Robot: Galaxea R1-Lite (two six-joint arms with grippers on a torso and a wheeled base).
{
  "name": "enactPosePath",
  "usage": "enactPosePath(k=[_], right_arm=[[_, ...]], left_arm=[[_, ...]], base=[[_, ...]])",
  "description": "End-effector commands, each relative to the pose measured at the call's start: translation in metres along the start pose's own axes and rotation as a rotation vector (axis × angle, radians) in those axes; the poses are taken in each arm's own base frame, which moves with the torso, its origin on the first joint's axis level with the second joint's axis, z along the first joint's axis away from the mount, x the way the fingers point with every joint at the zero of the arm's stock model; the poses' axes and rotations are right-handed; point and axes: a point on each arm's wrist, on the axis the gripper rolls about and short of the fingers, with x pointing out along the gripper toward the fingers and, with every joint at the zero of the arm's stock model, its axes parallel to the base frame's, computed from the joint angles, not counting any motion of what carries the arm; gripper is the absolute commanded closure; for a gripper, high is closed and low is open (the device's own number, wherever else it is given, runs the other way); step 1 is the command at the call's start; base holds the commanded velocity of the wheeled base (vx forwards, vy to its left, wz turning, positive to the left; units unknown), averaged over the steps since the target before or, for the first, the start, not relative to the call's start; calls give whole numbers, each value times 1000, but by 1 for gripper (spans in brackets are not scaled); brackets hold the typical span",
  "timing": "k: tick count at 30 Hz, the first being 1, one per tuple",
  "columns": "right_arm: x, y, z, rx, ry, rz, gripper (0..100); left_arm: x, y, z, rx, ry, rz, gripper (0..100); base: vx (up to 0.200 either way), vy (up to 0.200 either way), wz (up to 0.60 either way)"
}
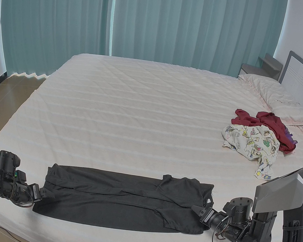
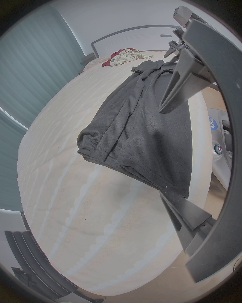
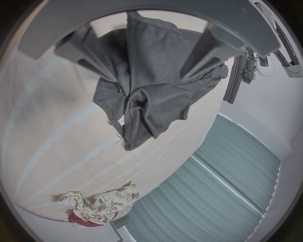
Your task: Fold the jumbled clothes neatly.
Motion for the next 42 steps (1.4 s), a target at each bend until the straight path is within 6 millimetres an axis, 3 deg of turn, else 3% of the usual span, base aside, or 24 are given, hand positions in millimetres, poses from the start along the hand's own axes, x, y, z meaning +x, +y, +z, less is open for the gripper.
enactPosePath(k=[1,15,16,30,42], right_arm=[[1,-5,0,7,-1,-17,100],[0,-14,6,17,-15,-48,100],[0,-15,4,14,-10,-50,0],[-15,-11,21,31,-68,-33,0],[-19,-10,21,28,-66,-33,0]], left_arm=[[0,0,0,-1,1,1,0],[-1,0,1,-14,-5,-2,0],[-1,0,1,-15,-5,-1,0],[0,1,3,-13,-22,-4,0],[-6,-2,4,-14,-42,-11,0]], base=[[0,0,0],[0,0,0],[0,0,0],[0,0,0],[150,0,0]])
